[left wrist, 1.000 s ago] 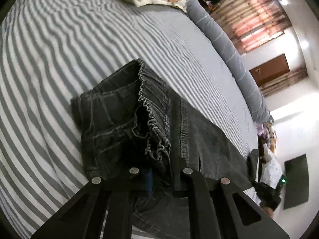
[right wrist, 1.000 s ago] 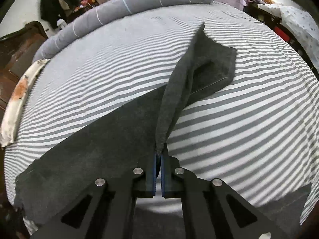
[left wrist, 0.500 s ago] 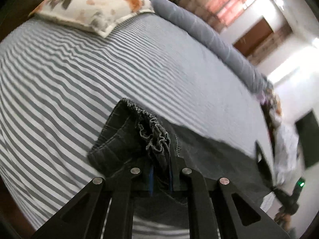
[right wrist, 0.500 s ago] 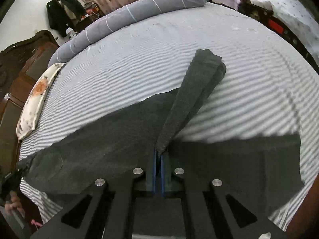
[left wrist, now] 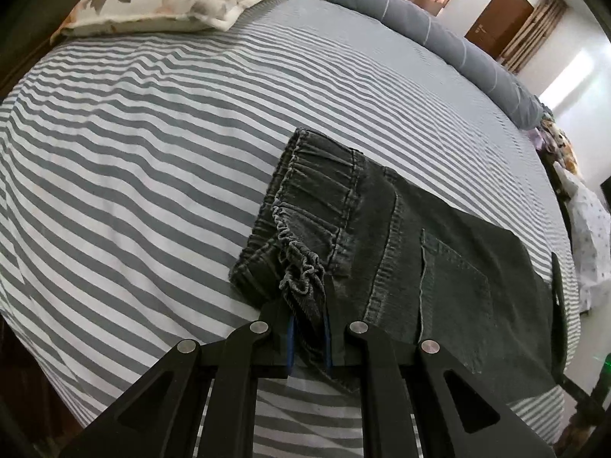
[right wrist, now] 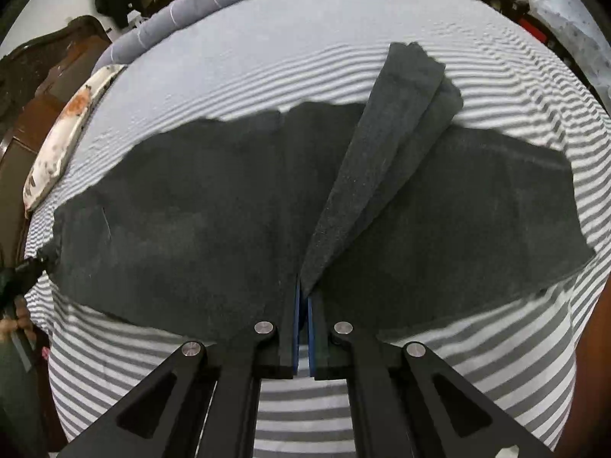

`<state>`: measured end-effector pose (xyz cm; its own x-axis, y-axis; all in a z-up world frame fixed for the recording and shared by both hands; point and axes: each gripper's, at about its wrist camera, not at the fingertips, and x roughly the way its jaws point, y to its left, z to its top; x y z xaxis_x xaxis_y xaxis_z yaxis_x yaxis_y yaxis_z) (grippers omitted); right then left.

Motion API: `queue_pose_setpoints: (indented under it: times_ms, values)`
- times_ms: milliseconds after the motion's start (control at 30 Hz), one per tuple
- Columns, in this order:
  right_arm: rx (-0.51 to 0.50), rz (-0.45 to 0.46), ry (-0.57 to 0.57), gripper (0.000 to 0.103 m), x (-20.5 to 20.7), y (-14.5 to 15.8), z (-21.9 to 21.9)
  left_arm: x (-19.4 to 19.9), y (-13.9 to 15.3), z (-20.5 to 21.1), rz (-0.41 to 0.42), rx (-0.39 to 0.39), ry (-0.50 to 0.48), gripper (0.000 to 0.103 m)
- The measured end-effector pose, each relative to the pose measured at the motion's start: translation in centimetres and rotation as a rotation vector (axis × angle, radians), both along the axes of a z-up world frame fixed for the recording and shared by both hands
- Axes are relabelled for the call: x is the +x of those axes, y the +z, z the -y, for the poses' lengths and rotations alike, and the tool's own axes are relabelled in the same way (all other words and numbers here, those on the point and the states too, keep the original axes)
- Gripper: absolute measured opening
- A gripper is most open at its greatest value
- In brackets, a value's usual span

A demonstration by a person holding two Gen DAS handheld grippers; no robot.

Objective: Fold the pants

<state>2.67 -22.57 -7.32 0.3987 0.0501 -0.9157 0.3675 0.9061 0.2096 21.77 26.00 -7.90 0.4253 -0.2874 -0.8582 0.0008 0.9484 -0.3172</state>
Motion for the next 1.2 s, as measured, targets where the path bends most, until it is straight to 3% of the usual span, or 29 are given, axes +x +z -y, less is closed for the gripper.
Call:
queue_pose_setpoints:
  times_ms: [200, 333, 400, 467, 533, 800, 900, 1033, 1200]
  values:
    - [0.074, -0.082, -0.031, 0.003, 0.9, -3.7, 0.6, -0.8, -0.5, 1.6, 0.041, 0.137, -0.031, 0.016]
    - [0.135, -0.099, -0.052, 0.011, 1.0, -5.2, 1.2, -1.2, 0.1, 1.7, 0.032, 0.138, -0.023, 0.02]
    - [0.152, -0.097, -0.059, 0.016, 1.0, -5.4, 1.5, -1.7, 0.5, 1.6, 0.018, 0.125, -0.022, 0.027]
    - [0.17, -0.087, -0.068, 0.032, 0.7, -5.3, 2.0, -2.0, 0.9, 1.7, 0.01, 0.127, -0.028, 0.031]
    - [0.175, -0.072, -0.076, 0.039, 0.5, -4.9, 2.5, -2.8, 1.5, 1.8, 0.014, 0.143, -0.032, 0.032]
    - [0.244, 0.036, -0.125, 0.04, -0.5, -2.5, 6.2, -6.9, 6.7, 3.3, 0.13, 0.169, 0.02, 0.033]
    - [0.257, 0.066, -0.147, 0.039, 0.0, -1.9, 8.0, -8.6, 8.7, 6.1, 0.176, 0.158, -0.05, 0.034]
    - [0.266, 0.093, -0.162, 0.039, 0.4, -1.0, 10.6, -10.6, 10.3, 12.3, 0.213, 0.114, -0.226, 0.039]
    - [0.312, 0.142, -0.198, 0.038, 2.5, 0.4, 15.1, -11.8, 9.5, 20.1, 0.167, 0.047, -0.402, 0.041]
